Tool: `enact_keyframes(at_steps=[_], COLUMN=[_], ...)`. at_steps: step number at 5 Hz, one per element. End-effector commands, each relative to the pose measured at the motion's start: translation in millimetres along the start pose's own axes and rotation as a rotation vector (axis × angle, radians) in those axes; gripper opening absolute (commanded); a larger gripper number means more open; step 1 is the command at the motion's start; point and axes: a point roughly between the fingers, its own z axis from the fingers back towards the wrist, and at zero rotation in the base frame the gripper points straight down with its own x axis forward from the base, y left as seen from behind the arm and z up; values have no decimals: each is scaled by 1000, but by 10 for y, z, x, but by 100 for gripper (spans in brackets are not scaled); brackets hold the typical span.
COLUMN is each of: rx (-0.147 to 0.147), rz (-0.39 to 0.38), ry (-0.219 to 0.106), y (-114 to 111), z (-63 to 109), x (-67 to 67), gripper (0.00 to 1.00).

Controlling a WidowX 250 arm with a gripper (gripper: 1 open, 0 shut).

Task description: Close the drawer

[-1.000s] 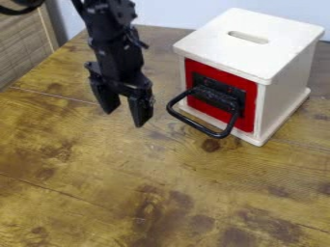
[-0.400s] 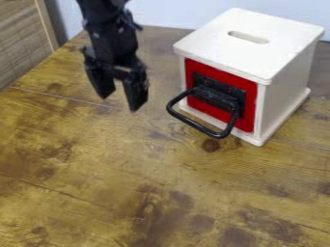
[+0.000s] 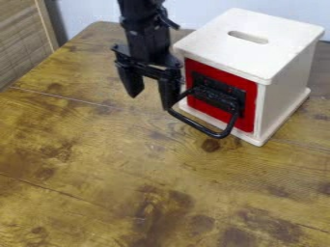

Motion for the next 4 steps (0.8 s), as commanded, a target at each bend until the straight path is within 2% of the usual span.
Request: enact_keyframes(at_steps=[1, 3, 4], rx=[12, 20, 37], rz=[12, 120, 214], ry=[-84, -82, -110], y=[-145, 173, 272], z=[247, 271, 480], x=[148, -6, -91], gripper=[100, 100, 100])
